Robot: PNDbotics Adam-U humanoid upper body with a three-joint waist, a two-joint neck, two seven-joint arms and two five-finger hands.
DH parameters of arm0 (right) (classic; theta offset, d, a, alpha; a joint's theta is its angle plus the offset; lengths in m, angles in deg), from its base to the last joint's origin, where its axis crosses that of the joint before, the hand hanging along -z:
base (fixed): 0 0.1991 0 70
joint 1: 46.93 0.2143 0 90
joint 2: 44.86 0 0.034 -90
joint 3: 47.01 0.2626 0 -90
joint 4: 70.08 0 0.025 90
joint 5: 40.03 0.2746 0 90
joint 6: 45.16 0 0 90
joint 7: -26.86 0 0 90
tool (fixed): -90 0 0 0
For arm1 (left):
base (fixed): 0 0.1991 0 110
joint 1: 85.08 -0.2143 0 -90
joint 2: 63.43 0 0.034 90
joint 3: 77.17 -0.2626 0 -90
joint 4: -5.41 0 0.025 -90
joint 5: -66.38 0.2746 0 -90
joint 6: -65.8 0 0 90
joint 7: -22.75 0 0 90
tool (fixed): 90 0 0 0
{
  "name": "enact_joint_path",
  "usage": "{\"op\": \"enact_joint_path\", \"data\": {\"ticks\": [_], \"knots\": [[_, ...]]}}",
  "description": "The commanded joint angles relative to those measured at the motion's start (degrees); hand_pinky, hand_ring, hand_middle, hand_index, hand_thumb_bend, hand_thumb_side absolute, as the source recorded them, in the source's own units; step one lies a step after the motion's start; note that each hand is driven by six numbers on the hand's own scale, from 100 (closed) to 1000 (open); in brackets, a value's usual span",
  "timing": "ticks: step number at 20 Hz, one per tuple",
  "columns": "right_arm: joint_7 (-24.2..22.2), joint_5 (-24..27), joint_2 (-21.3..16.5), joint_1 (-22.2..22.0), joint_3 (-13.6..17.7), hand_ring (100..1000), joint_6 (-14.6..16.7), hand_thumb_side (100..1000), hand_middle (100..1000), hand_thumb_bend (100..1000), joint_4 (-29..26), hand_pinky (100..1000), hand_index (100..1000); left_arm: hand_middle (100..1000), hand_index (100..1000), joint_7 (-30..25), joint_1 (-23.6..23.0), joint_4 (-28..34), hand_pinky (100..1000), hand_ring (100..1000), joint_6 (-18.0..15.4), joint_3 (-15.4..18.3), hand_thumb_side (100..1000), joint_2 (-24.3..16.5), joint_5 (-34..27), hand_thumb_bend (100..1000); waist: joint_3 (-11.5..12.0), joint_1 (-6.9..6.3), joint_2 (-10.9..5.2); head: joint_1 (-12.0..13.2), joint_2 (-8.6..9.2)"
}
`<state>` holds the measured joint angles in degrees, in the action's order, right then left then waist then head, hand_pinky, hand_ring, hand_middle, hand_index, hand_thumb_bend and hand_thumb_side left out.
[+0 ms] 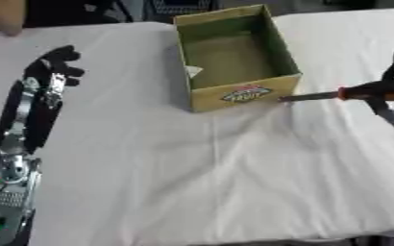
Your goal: Pick up objects on the table and place them in the box.
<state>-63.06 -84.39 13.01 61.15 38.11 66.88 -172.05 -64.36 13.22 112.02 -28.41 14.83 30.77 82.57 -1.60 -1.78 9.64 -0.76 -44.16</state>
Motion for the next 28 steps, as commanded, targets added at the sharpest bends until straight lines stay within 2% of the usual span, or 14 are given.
{"op": "enact_joint_path", "data": {"ticks": [1, 15, 16, 17, 23, 28], "knots": [[0.5, 0.6, -3.1, 0.0, 1.7, 458, -0.7, 459, 357, 185, -1.6, 372, 456, 788, 890, -0.1, 0.1, 1.3, 707, 727, 0.1, 0.3, 1000, -0.7, 0.1, 104, -0.1, 0.22, -0.59, 0.5, 0.05], [3.6, 3.4, -5.7, 0.9, 5.7, 441, -3.7, 460, 350, 181, -2.6, 372, 451, 789, 890, -0.3, 0.0, 1.2, 709, 728, 0.2, 0.3, 1000, -0.7, 0.2, 102, -0.2, 0.33, -0.68, 1.0, 0.05], [3.9, 3.7, -5.8, 1.1, 6.0, 441, -3.9, 444, 347, 309, -2.5, 372, 451, 789, 891, -0.4, 0.0, 1.2, 708, 728, 0.2, 0.3, 1000, -0.7, 0.2, 102, -0.2, 0.34, -0.68, 1.0, 0.05], [4.1, 4.0, -5.9, 1.4, 6.3, 439, -4.1, 458, 347, 183, -2.4, 370, 450, 789, 891, -0.4, 0.0, 1.2, 709, 728, 0.2, 0.3, 1000, -0.7, 0.2, 102, -0.2, 0.34, -0.68, 1.0, 0.05], [4.9, 5.7, -6.4, 4.3, 6.9, 437, -4.7, 458, 342, 184, -0.7, 369, 447, 789, 891, -0.5, 0.0, 1.2, 709, 728, 0.2, 0.2, 1000, -0.8, 0.2, 100, -0.1, 0.4, -0.73, 1.0, 0.05], [3.5, 6.4, -6.3, 8.8, 5.2, 438, -3.9, 456, 347, 187, 2.3, 374, 448, 789, 891, -0.8, -0.1, 1.2, 709, 728, 0.1, 0.0, 1000, -0.8, 0.1, 100, 0.2, 0.47, -0.83, 0.6, 0.05]]}}
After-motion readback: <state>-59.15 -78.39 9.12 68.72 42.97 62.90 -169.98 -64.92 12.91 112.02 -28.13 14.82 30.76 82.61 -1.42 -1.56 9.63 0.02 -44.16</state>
